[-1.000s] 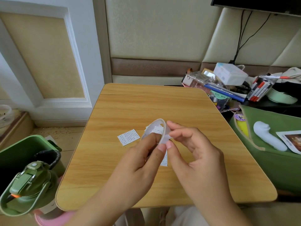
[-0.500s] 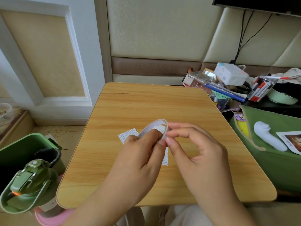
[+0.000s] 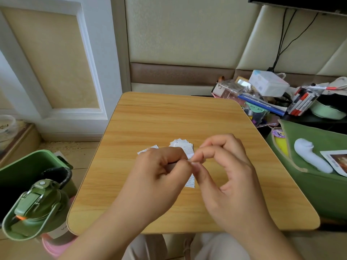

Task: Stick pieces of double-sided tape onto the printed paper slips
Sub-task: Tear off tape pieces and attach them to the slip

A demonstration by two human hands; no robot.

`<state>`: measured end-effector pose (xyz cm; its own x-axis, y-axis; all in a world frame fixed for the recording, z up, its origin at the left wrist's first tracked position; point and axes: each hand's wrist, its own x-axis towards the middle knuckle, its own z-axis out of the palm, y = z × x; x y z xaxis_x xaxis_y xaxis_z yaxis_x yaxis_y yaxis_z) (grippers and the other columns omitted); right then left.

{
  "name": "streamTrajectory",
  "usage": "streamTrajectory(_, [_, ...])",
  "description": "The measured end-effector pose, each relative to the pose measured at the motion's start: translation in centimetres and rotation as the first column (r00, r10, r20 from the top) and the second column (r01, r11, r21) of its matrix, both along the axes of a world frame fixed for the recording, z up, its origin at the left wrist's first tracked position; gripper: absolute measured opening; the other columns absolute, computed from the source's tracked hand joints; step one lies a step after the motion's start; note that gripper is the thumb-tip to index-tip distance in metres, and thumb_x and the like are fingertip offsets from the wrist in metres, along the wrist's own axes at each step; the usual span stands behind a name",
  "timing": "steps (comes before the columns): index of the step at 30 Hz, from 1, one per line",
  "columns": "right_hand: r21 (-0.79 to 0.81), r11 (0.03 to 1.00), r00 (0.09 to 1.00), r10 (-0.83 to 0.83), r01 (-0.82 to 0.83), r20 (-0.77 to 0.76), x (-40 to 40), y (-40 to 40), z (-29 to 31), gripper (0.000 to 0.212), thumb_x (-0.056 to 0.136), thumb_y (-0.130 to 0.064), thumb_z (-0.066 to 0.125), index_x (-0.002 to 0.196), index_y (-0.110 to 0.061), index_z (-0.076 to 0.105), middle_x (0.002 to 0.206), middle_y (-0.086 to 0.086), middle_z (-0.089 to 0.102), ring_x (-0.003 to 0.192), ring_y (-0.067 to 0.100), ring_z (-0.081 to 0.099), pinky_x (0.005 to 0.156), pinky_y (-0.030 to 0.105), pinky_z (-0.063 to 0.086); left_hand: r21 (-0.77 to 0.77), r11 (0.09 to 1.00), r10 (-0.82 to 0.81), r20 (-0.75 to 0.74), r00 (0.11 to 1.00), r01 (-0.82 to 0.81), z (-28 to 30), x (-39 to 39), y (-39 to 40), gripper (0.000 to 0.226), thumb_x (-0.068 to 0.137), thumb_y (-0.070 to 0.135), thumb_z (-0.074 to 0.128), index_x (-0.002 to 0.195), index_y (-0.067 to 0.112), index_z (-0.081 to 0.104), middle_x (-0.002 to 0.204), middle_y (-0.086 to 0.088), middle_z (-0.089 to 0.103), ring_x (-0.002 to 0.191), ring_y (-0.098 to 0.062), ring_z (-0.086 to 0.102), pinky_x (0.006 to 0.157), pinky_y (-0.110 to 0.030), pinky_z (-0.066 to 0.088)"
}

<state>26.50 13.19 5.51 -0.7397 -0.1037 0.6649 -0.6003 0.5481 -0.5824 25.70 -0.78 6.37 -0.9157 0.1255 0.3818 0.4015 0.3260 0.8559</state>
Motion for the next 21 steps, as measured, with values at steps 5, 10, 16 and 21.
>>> streamTrajectory(5, [0.011, 1.000, 1.000, 0.010, -0.010, 0.006, -0.3, 0.3, 0.0, 0.006, 0.087, -0.026, 0.057, 0.087, -0.027, 0.062, 0.098, -0.014, 0.050, 0.102, 0.009, 0.050, 0.089, 0.014, 0.035, 0.100, 0.993, -0.073, 0.133, 0.988, 0.060, 0.4, 0.1, -0.1, 0.035, 0.086, 0.026, 0.049, 0.062, 0.002, 0.050, 0.047, 0.006, 0.027, 0.041, -0.007, 0.021, 0.038, -0.014, 0.020])
streamTrajectory(10, [0.065, 0.996, 0.998, 0.053, -0.054, 0.026, -0.6, 0.4, 0.0, 0.005, 0.089, -0.027, 0.054, 0.088, -0.028, 0.058, 0.100, -0.014, 0.051, 0.103, 0.010, 0.046, 0.090, 0.024, 0.037, 0.152, 0.979, -0.165, 0.221, 0.961, 0.133, 0.3, -0.1, -0.2, 0.028, 0.078, 0.031, 0.050, 0.055, 0.015, 0.052, 0.050, 0.005, 0.032, 0.046, -0.016, 0.027, 0.048, -0.021, 0.029])
streamTrajectory(16, [-0.353, 0.900, 0.910, 0.348, -0.257, 0.225, 0.1, 1.7, 0.1, 0.008, 0.084, -0.039, 0.062, 0.088, -0.034, 0.066, 0.104, -0.017, 0.054, 0.109, 0.010, 0.052, 0.095, 0.020, 0.037, 0.601, 0.799, -0.271, 0.418, 0.867, -0.039, -0.6, -1.6, -1.0, 0.018, 0.078, 0.018, 0.055, 0.061, 0.015, 0.053, 0.052, 0.005, 0.026, 0.052, -0.013, 0.024, 0.056, -0.028, 0.023])
streamTrajectory(21, [-0.817, 0.557, 0.736, 0.615, -0.151, 0.283, 0.1, 1.5, -0.8, 0.029, 0.063, -0.050, 0.078, 0.084, -0.031, 0.076, 0.107, -0.016, 0.064, 0.102, 0.000, 0.056, 0.086, 0.028, 0.033, 0.944, 0.317, -0.621, 0.283, 0.731, -0.097, -1.7, -1.3, -0.5, 0.012, 0.061, 0.009, 0.072, 0.068, 0.009, 0.062, 0.048, 0.004, 0.032, 0.042, -0.011, 0.036, 0.065, -0.025, 0.039])
